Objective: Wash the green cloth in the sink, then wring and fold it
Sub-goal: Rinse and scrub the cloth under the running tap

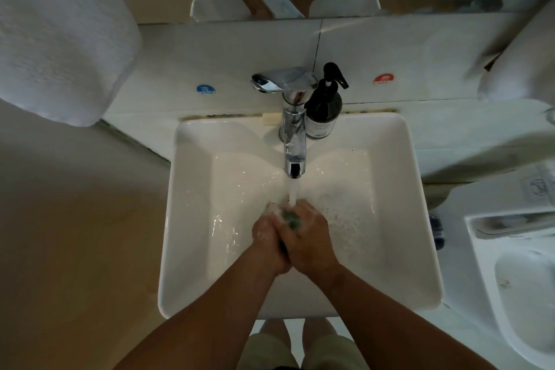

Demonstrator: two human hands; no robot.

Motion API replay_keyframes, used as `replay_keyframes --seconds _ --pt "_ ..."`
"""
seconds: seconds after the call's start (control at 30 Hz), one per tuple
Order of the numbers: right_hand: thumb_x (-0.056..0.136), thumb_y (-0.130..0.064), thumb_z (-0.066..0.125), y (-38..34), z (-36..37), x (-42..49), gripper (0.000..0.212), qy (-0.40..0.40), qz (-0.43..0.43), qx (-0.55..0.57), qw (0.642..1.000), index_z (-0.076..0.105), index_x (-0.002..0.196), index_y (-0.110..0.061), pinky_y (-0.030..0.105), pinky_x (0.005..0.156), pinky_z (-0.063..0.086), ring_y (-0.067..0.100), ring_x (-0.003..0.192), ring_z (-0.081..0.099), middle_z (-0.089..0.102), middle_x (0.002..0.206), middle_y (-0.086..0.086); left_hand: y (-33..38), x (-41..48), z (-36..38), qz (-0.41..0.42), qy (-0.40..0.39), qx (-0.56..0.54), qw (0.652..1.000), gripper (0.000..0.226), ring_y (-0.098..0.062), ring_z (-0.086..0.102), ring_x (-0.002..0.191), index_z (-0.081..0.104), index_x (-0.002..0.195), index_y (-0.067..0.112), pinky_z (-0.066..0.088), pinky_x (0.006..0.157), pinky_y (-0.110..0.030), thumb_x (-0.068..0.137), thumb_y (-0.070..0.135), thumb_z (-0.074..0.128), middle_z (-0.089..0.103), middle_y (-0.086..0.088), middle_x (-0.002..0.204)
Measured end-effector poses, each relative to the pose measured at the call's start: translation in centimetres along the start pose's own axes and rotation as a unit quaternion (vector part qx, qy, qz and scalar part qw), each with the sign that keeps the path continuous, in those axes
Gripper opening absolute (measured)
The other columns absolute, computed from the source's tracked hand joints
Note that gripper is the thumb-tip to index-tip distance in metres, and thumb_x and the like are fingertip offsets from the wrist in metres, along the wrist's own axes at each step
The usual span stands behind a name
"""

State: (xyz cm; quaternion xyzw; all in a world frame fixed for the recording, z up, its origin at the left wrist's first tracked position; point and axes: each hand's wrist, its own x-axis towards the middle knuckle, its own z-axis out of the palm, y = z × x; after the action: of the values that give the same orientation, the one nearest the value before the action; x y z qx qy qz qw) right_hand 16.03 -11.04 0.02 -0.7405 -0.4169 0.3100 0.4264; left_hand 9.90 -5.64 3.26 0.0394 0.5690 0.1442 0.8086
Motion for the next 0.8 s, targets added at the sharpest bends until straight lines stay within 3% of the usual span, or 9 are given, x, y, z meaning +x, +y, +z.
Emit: replay_keyframes --seconds 0.07,0.1,0.17,0.27,0.4,0.5,0.57,0.63,0.8 --pt "0.09 -0.049 0.056 -0.9 0.5 0.7 0.03 0.034 0.071 0.031 0.996 0.063 0.082 -0.021 0.028 0.074 0.055 0.006 0.074 0.064 0.066 0.079 -0.007 0.0 0.4 0.7 -0.002 0.037 0.023 0.999 0.045 -0.017 0.06 0.085 0.045 0.141 0.012 0.056 0.068 -0.032 0.107 0.039 0.031 0.045 -0.017 0.15" --pt "0.09 -0.052 0.055 -1.4 0.7 0.9 0.035 0.039 0.107 0.042 0.993 0.062 0.08 -0.019 0.032 0.074 0.057 0.01 0.07 0.065 0.066 0.075 -0.003 0.4 0.1 1.1 -0.003 0.077 0.032 0.996 0.045 -0.018 0.058 0.096 0.041 0.142 0.014 0.056 0.078 -0.03 0.107 0.04 0.033 0.044 -0.016 0.149" --pt "0.093 -0.051 0.057 -1.7 1.0 1.4 0.039 0.052 0.14 0.027 0.988 0.056 0.071 -0.019 0.026 0.068 0.053 0.009 0.062 0.062 0.062 0.065 -0.002 0.1 -0.2 1.6 0.086 0.144 0.342 0.925 0.05 -0.025 0.049 0.121 0.033 0.148 0.016 0.042 0.104 -0.036 0.105 0.042 0.037 0.044 -0.013 0.144" --pt "0.096 -0.036 0.063 -1.7 0.7 2.1 0.036 0.08 0.16 0.02 0.984 0.053 0.063 -0.025 0.02 0.061 0.047 0.009 0.057 0.059 0.057 0.06 -0.007 -0.1 0.1 1.1 0.043 0.02 0.008 0.999 0.054 -0.028 0.062 0.11 0.057 0.134 0.01 0.052 0.093 -0.042 0.102 0.052 0.043 0.066 -0.013 0.122" --pt "0.1 -0.044 0.053 -0.7 1.0 3.0 0.039 0.057 0.223 -0.004 0.973 0.07 0.098 -0.009 0.042 0.077 0.057 0.027 0.075 0.069 0.07 0.08 0.011 -0.8 0.9 0.1 0.118 0.053 0.159 0.979 0.061 -0.029 0.074 0.087 0.074 0.102 0.011 0.06 0.074 -0.043 0.096 0.064 0.044 0.078 -0.01 0.088" --pt "0.094 -0.07 0.034 -0.6 0.5 3.9 0.07 0.095 0.41 0.2 0.885 0.073 0.088 -0.012 0.047 0.089 0.057 0.027 0.086 0.071 0.073 0.091 0.011 -1.3 1.1 -0.9 0.23 0.085 0.377 0.893 0.069 -0.026 0.074 0.08 0.072 0.099 0.016 0.061 0.076 -0.048 0.09 0.075 0.037 0.076 -0.009 0.085" --pt "0.099 -0.06 0.035 -0.5 -0.1 4.4 0.062 0.096 0.472 0.284 0.829 0.067 0.105 -0.006 0.051 0.094 0.055 0.033 0.095 0.069 0.071 0.102 0.014 -2.2 1.4 -2.1 0.303 0.035 0.422 0.854 0.073 -0.023 0.073 0.072 0.055 0.115 0.016 0.062 0.064 -0.043 0.086 0.081 0.038 0.071 -0.01 0.088" --pt "0.103 -0.048 0.039 -0.8 -0.9 4.3 0.044 0.096 0.49 0.301 0.813 0.058 0.102 -0.008 0.054 0.097 0.052 0.034 0.101 0.065 0.065 0.105 0.015 -3.1 1.8 -3.0 0.312 -0.024 0.416 0.854 0.07 -0.018 0.072 0.096 0.043 0.134 0.026 0.062 0.078 -0.037 0.086 0.077 0.045 0.068 -0.007 0.114" --pt "0.094 -0.047 0.044 -0.6 1.0 1.1 0.033 0.054 0.218 0.123 0.967 0.062 0.103 -0.021 0.037 0.094 0.054 0.02 0.109 0.061 0.06 0.12 0.005 -1.6 1.5 -1.5 0.146 0.013 0.102 0.984 0.033 -0.028 0.062 0.119 0.06 0.13 0.021 0.054 0.09 -0.032 0.105 0.033 0.042 0.066 -0.007 0.128"
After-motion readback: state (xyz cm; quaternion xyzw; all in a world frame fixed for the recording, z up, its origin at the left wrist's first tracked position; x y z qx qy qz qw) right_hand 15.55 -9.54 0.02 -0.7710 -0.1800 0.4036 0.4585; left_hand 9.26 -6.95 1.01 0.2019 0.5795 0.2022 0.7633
